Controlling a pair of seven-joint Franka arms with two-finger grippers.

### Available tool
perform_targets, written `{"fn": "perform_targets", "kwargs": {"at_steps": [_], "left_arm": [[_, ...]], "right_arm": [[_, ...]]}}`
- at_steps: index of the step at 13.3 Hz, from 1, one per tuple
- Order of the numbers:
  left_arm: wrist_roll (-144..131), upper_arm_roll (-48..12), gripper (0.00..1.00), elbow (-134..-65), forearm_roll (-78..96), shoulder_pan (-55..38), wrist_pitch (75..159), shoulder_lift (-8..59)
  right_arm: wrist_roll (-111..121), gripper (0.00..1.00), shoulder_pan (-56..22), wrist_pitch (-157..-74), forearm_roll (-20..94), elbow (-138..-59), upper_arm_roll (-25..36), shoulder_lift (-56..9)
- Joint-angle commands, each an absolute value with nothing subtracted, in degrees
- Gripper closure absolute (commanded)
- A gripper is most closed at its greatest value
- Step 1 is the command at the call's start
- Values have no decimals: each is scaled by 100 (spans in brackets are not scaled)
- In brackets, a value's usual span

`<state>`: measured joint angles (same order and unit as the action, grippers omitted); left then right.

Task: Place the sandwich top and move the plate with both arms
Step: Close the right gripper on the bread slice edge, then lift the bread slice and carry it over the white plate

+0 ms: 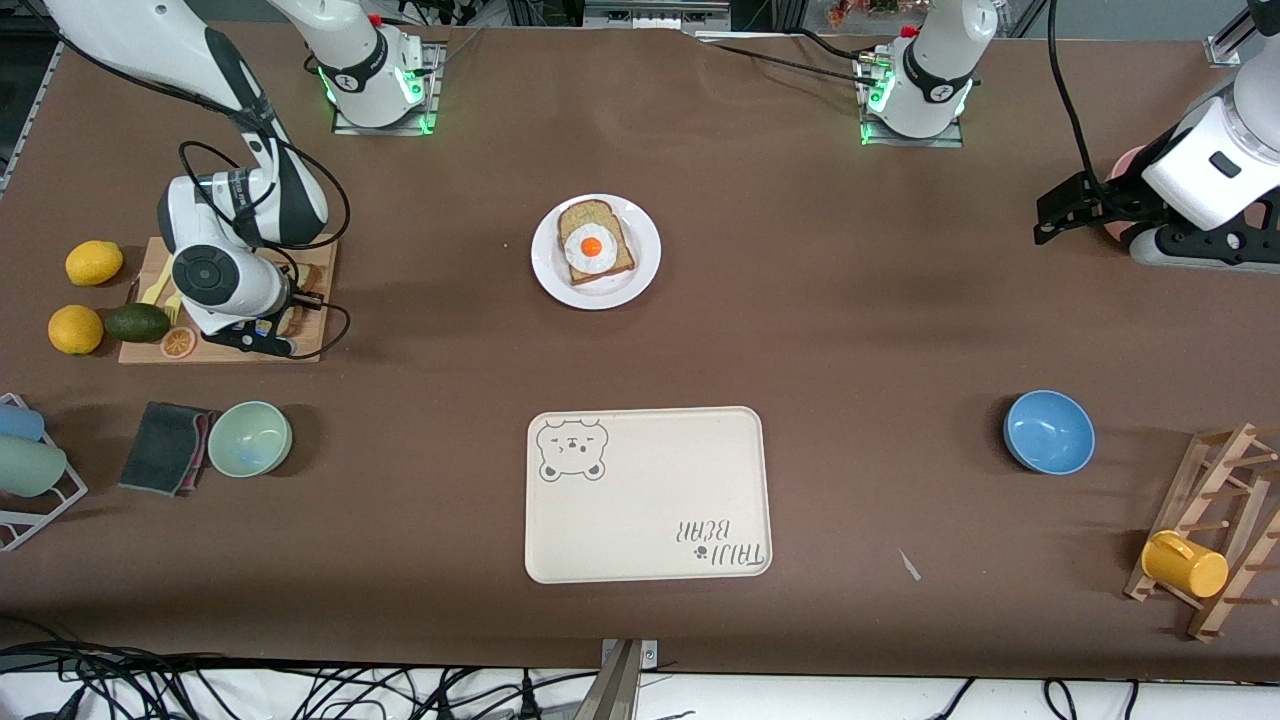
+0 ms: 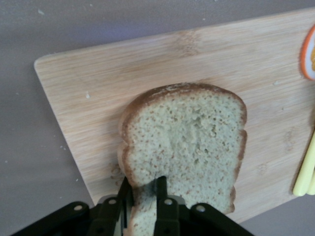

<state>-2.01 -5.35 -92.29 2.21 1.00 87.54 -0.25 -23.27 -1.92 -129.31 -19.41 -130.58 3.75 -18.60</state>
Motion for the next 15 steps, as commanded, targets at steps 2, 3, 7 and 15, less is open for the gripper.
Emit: {"fn": "perform_targets", "kwargs": {"at_steps": [2, 3, 7, 15], "left_arm": [[-211, -554, 0, -9105, 62, 97, 8640, -18], [-211, -554, 0, -9105, 62, 88, 8640, -18], [-211, -554, 0, -9105, 62, 97, 8640, -18], [-211, -554, 0, -9105, 70, 97, 8640, -18]], "right_arm": [[-2260, 100, -237, -12369, -2039, -12903, 290, -1645], [-2085, 100, -237, -12009, -2039, -12754, 186, -1548], [-2039, 100, -237, -10138, -2004, -11552, -779, -1441], [-2408, 100, -902, -9448, -1002, -10301, -2804, -1335]]}}
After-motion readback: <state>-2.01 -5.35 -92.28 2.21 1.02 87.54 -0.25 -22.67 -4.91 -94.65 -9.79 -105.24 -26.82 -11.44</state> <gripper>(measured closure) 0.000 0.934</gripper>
